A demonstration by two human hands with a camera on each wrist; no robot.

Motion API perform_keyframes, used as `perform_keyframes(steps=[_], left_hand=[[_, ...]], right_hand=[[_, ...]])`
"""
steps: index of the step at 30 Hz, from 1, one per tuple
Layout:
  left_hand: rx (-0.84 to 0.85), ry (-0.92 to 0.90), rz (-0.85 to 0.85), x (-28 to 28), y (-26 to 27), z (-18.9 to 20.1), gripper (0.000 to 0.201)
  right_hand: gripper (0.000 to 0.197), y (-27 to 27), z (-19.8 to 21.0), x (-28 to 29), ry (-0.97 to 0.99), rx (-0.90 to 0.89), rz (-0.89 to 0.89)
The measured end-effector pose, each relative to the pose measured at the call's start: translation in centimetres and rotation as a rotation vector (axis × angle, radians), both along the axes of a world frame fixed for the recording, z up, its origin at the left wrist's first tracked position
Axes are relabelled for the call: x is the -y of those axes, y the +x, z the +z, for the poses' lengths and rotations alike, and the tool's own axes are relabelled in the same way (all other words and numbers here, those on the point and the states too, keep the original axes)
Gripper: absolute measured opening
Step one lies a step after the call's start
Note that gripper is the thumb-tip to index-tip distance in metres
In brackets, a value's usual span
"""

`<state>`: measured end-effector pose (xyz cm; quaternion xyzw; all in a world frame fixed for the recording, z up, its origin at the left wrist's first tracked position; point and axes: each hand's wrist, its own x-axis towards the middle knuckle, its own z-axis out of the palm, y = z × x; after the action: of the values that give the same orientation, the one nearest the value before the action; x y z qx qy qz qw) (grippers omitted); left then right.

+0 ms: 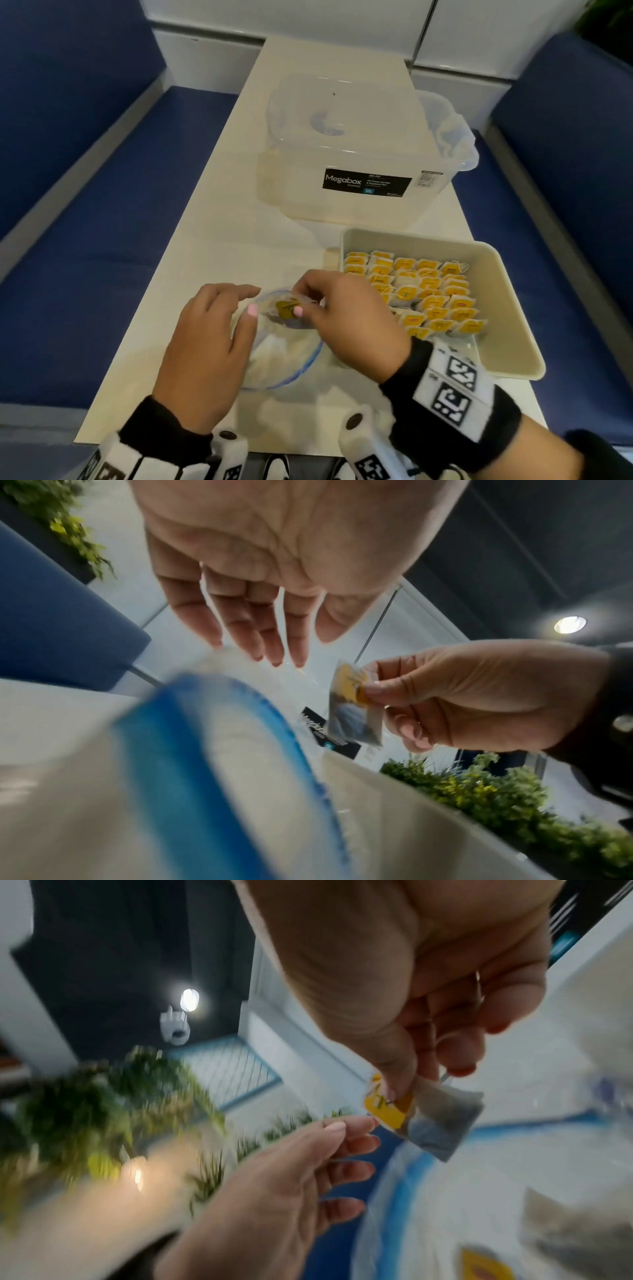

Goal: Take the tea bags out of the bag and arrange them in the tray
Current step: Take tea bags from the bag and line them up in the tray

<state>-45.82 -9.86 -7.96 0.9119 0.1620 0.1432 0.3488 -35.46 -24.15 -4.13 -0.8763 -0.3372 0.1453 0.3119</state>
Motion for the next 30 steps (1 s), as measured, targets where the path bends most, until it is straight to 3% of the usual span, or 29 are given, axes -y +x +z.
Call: perform_keyframes(steps=[5,12,16,21,26,30], left_hand=[[0.158,-0.217,-0.123,2.9,2.5,1.2,0.029],[0.235,-0.370,-0.173,7.2,5.9,2.4,0.009],[0.233,-0.393,-0.214,8.9,7.0,2.4,0.011],[0.203,-0.299,-0.271,10.8,8.2,2.3,0.008],[0.186,-0.284,-0.315,12.4,9.1,2.2,0.008],[0.181,-0.200,-0.356,13.1,9.5,2.2,0.010]], right_hand=[[0.022,1.7,1.3,3.2,0.198,-0.124,-0.120],[0.019,2.9,1.8,7.2,0.319,-0.186,-0.208],[0.028,3.2,2.4,9.7,0.245,-0.164,-0.225],[0.006,4.1,3.5,12.0,0.191,-0.071,-0.282],[0.016,4.9,4.8,13.7,0.026,-0.014,-0.253],[0.008,5.6,5.0,14.9,-0.037,-0.040,-0.251]])
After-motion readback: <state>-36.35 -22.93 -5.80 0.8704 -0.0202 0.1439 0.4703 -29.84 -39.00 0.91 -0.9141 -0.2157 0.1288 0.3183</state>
